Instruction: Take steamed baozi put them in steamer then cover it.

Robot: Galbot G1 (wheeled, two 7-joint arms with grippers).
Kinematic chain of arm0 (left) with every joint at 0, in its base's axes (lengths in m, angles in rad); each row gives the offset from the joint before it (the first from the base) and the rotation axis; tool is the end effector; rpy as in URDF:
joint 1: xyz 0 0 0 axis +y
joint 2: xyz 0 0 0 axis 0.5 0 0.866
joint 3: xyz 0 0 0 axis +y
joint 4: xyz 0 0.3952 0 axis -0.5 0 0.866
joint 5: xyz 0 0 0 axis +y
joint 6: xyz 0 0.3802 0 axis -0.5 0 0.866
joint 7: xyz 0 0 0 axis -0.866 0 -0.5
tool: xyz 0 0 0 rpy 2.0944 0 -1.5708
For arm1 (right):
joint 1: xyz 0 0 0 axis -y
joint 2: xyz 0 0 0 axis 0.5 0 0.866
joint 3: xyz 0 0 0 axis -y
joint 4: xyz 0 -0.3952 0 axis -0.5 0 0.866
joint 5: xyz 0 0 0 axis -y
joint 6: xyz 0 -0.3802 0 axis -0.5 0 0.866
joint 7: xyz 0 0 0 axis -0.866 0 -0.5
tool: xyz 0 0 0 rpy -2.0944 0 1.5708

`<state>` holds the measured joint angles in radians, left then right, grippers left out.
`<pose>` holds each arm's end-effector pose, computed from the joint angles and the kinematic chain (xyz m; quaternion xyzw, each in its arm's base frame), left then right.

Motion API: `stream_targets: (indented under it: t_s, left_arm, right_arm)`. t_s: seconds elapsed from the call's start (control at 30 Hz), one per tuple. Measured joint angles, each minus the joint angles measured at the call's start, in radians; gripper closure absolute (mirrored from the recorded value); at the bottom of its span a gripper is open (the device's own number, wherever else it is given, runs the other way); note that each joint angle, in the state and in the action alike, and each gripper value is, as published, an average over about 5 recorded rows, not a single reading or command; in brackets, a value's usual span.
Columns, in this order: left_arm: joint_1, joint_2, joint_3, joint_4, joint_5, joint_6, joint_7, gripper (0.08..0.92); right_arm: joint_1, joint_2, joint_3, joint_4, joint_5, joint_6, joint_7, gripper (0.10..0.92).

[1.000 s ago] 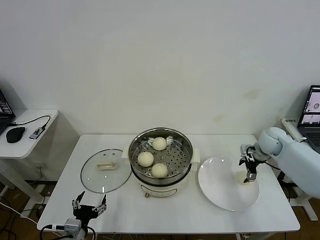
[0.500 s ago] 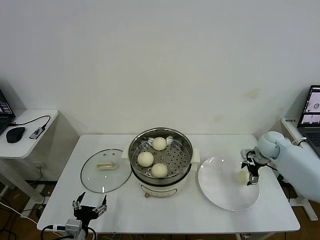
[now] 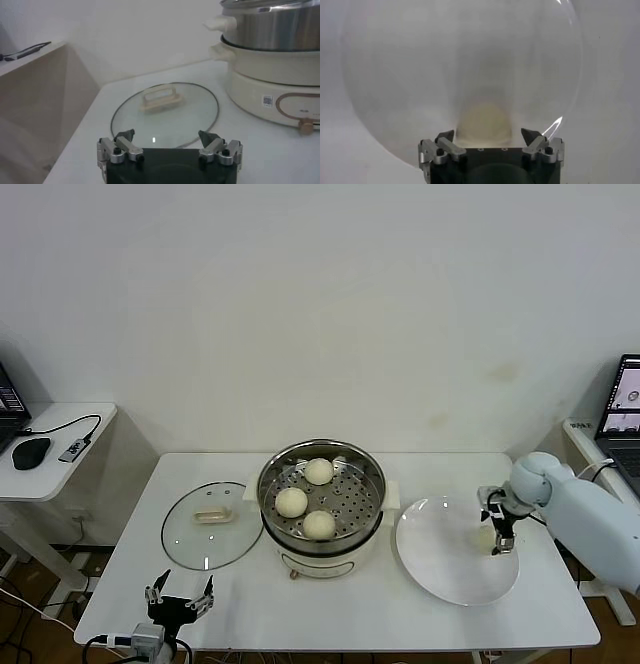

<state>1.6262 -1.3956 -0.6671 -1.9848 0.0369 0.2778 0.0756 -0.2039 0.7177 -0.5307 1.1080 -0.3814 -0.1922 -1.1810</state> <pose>0.1626 0.0913 -0.3809 0.0009 -0.9692 -0.1169 0.2167 0.5556 -0.2310 -0.2698 0.4527 -0.5211 0.5443 0.4767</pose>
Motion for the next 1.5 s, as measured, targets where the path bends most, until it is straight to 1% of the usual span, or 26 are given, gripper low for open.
stream_targets:
  t_s: [0.17,0.27,0.5,0.7,0.9,1.1,1.33,1.5]
  left_arm:
    - [0.000,0.000,-0.001,0.002,0.000,0.000,0.000,0.177]
    - [-0.001,-0.001,0.000,0.001,0.000,0.000,0.000,0.177]
    - [-0.001,-0.001,0.001,-0.001,0.002,0.000,0.000,0.177]
    - [-0.009,-0.001,0.004,-0.008,0.005,0.000,0.000,0.177]
    - [-0.021,0.003,0.004,-0.020,0.016,-0.001,-0.003,0.177]
    - [-0.029,0.007,-0.002,-0.035,0.030,-0.001,-0.004,0.177]
    - [-0.028,0.002,-0.005,-0.059,0.039,-0.003,-0.004,0.177]
    - [-0.022,0.000,-0.010,-0.076,0.043,-0.003,-0.007,0.177]
  right_arm:
    - [-0.002,0.000,0.002,0.002,-0.003,-0.001,0.005,0.311]
    - [-0.001,0.001,0.003,0.003,-0.001,-0.003,0.009,0.346]
    - [0.012,-0.010,-0.003,0.023,0.018,-0.020,0.012,0.384]
    - [0.058,-0.041,-0.045,0.069,0.076,-0.052,0.001,0.389]
    - [0.191,-0.082,-0.148,0.149,0.198,-0.110,-0.022,0.389]
    - [0.418,-0.080,-0.316,0.236,0.371,-0.187,-0.046,0.389]
    - [0.697,-0.006,-0.527,0.287,0.586,-0.278,-0.057,0.389]
    - [0.818,0.075,-0.631,0.295,0.705,-0.331,-0.056,0.389]
